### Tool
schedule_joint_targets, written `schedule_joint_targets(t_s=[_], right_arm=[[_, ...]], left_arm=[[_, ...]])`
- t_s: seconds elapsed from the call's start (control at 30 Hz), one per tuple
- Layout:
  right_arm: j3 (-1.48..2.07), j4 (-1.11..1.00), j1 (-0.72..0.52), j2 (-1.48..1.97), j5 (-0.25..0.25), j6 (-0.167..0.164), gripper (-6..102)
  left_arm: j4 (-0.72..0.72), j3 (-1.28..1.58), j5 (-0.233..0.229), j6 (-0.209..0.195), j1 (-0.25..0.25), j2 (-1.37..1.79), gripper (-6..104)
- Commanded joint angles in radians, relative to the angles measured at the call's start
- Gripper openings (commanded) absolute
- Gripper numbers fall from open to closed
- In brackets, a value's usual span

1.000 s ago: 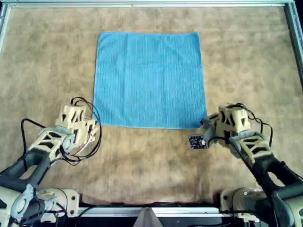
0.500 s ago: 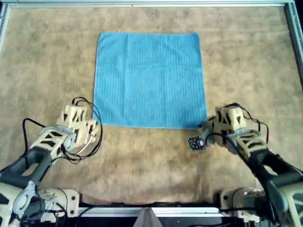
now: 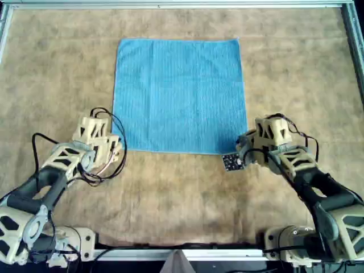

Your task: Fold a cloth

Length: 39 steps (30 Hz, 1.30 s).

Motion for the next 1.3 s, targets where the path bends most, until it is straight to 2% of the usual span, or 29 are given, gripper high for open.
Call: schedule_joint_targets(t_s=[0.0,0.4,0.5,0.6,0.83,0.9,1.0,1.27], right_arm=[[-0.067,-0.009,0.006,0.009,-0.006,-0.006,44],[-0.143,-0.008,0.006,-0.063,-0.006,-0.006,42],[-0.143,-0.008,0.005,-0.063,-0.006,-0.005,37],[-0.144,-0.008,0.005,-0.063,-0.006,-0.005,26],[-0.144,-0.008,0.005,-0.040,-0.006,-0.003,9],[-0.144,-0.008,0.003,-0.037,-0.006,0.009,5],[-0.143,-0.002,0.003,-0.028,-0.006,0.012,1],[-0.037,0.015,-0.006,0.155,-0.006,0.008,0]], left_arm=[[-0.015,-0.055,-0.009,0.005,-0.021,-0.002,73],[-0.014,-0.110,-0.009,0.005,-0.020,-0.046,73],[-0.012,-0.103,-0.009,0.005,-0.020,-0.046,70],[-0.012,-0.100,-0.009,0.005,-0.020,-0.035,58],[-0.015,-0.120,0.008,0.002,-0.012,-0.028,16],[-0.017,-0.121,0.008,-0.009,-0.017,-0.026,7],[-0.014,-0.109,0.008,-0.014,-0.021,-0.005,0],[-0.009,0.003,0.008,-0.014,-0.025,0.244,-1]])
